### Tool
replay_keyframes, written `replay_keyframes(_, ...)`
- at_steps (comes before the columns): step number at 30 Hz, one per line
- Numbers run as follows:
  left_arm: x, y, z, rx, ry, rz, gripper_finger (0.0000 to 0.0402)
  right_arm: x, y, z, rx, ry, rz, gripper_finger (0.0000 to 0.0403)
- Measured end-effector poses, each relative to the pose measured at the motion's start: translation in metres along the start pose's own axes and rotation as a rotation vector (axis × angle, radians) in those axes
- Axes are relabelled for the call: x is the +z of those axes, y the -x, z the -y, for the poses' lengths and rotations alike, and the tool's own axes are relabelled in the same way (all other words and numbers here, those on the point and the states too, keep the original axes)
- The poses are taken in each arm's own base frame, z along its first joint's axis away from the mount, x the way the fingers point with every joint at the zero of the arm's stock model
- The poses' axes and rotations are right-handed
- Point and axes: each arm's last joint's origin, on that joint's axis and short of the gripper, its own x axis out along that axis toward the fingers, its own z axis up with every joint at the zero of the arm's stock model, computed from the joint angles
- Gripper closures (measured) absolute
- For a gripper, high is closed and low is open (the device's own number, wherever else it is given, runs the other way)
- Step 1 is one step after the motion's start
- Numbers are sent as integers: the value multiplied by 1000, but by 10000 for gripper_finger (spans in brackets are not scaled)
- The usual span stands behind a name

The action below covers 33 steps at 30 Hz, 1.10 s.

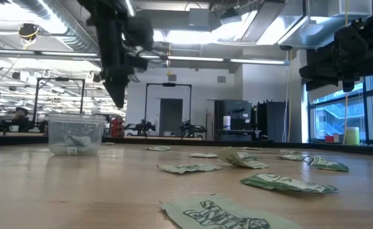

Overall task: Pick and place Stevia / Truvia into bins
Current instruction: Put the dark green stevia packet into the transparent container

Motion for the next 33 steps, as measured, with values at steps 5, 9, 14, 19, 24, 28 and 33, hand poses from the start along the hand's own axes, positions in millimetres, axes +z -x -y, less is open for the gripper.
replay_keyframes(5,2,-23,-23,20,178,-83,319,0,0,0,0,0,0,318)
replay_keyframes(9,3,-41,-35,41,245,-136,319,0,0,0,0,1,0,318)
replay_keyframes(14,7,-66,-46,62,341,-160,319,0,0,0,0,2,0,318)
replay_keyframes(19,4,-88,-56,89,385,-232,319,0,0,0,0,2,0,318)
replay_keyframes(24,0,-102,-68,96,421,-269,319,0,0,0,0,3,0,318)
replay_keyframes(28,-3,-110,-75,89,446,-300,319,0,0,0,0,3,0,318)
replay_keyframes(33,-5,-117,-80,49,468,-330,320,0,0,0,0,3,0,318)
